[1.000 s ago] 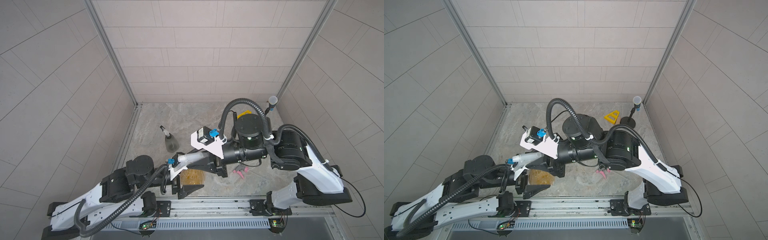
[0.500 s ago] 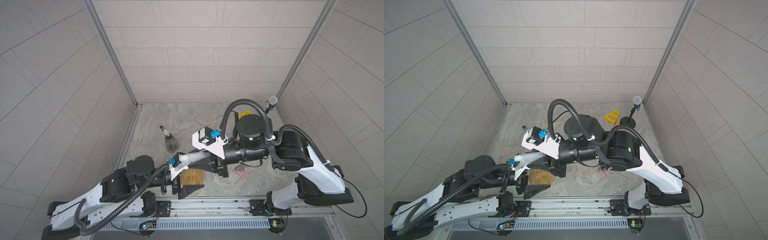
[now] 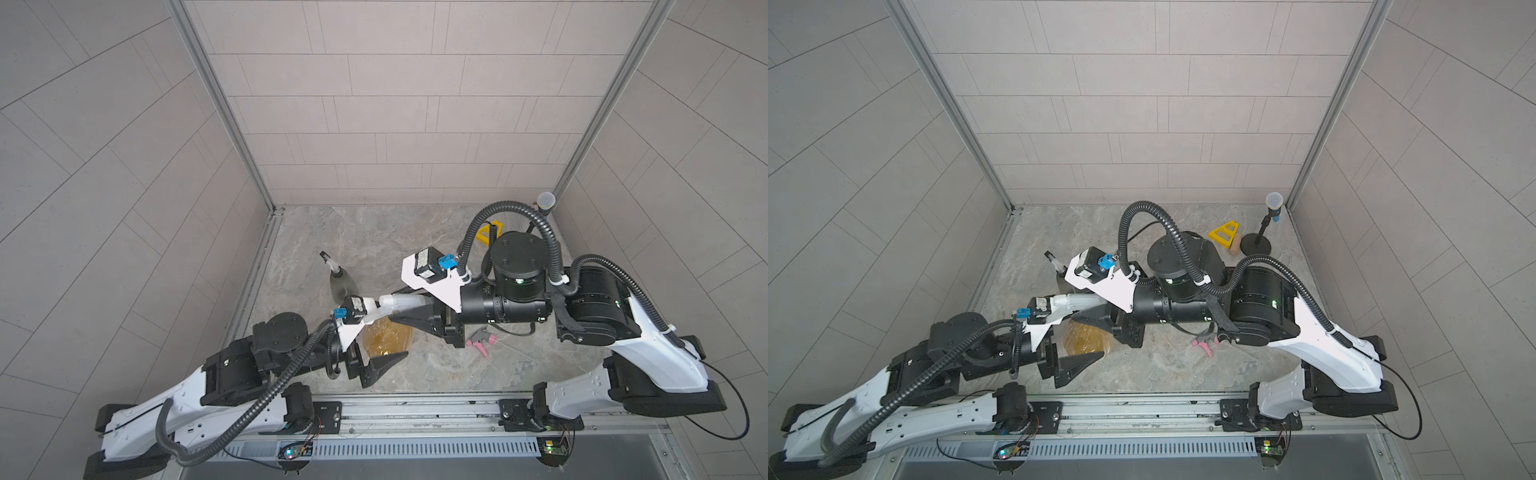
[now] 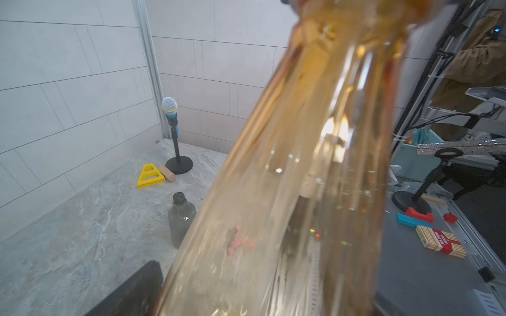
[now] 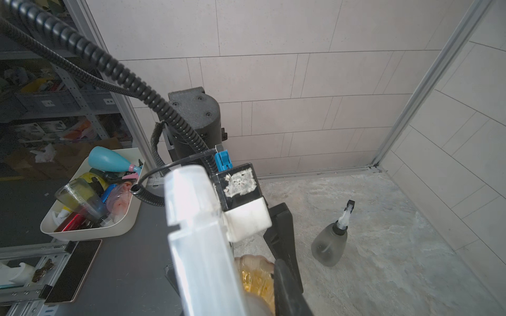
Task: Attach spray nozzles to spray bottles
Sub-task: Screw the spray nozzle on the spray bottle, then place the spray bottle at the center of the board.
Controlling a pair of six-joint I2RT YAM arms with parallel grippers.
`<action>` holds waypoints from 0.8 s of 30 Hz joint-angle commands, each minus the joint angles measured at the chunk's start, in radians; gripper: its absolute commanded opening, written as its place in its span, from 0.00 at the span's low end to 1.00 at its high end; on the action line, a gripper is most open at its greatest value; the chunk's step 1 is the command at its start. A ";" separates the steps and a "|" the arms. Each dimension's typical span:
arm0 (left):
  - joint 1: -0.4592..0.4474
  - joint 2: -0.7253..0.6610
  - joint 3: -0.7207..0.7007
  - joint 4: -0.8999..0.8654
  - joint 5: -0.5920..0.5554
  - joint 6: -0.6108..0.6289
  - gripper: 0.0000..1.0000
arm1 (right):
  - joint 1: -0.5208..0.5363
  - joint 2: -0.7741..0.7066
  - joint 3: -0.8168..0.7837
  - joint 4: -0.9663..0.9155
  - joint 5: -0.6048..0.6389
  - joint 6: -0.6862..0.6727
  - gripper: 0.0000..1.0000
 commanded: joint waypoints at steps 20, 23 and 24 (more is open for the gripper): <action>0.006 -0.184 -0.083 0.023 -0.188 -0.050 1.00 | -0.503 0.105 -0.468 0.561 0.097 0.104 0.00; 0.007 -0.223 -0.090 0.029 -0.204 -0.051 1.00 | -0.515 0.216 -0.476 0.631 0.163 0.086 0.00; 0.006 -0.233 -0.097 0.033 -0.204 -0.051 1.00 | -0.517 0.251 -0.469 0.649 0.176 0.082 0.00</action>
